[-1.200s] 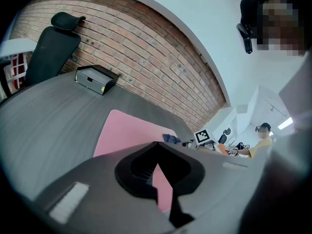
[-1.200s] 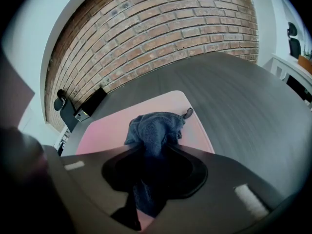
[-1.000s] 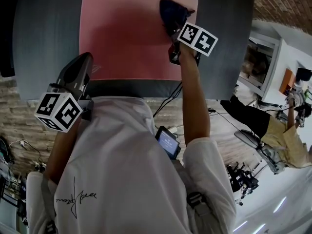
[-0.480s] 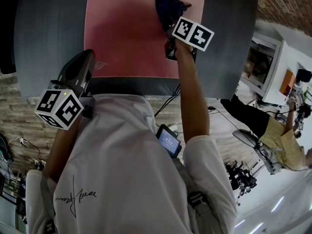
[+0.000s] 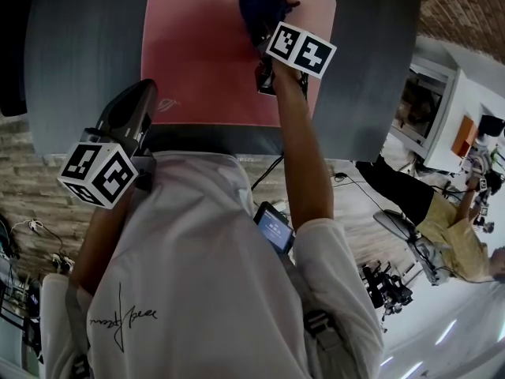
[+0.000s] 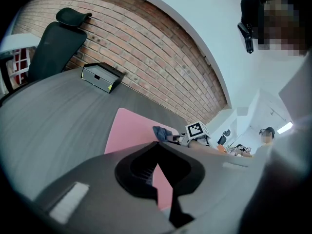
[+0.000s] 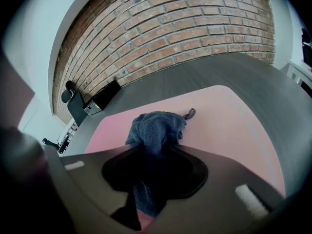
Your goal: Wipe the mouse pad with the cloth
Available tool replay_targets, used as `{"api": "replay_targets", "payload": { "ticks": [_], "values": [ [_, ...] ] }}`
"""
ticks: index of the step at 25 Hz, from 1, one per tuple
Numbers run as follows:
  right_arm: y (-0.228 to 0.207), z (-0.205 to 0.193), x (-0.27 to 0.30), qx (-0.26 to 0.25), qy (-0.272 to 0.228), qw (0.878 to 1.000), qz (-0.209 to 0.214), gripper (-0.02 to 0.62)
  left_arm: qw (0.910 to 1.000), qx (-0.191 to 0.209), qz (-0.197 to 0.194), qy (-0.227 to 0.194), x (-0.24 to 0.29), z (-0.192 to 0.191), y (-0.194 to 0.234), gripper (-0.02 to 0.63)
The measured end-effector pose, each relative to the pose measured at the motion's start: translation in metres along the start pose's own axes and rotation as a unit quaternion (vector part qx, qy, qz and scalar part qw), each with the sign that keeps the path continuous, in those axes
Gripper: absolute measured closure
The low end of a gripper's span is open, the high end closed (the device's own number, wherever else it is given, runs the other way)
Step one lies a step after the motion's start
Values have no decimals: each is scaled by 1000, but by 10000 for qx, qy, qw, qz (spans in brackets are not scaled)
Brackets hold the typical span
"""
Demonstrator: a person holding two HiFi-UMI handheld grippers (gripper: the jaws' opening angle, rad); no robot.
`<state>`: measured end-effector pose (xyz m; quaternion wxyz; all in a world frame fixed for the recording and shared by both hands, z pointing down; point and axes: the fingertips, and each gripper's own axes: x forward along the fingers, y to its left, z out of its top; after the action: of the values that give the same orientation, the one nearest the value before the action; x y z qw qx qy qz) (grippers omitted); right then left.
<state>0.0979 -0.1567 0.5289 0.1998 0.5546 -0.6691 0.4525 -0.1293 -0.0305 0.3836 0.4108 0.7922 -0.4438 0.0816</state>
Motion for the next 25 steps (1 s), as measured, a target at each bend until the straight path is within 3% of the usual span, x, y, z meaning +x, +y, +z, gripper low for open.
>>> {"api": "replay_targets", "payload": {
  "ticks": [25],
  "values": [
    [82,-8,30,-336,109,9985,415,482,9995,-234,168,-107,-11,3,20,594]
  ]
}}
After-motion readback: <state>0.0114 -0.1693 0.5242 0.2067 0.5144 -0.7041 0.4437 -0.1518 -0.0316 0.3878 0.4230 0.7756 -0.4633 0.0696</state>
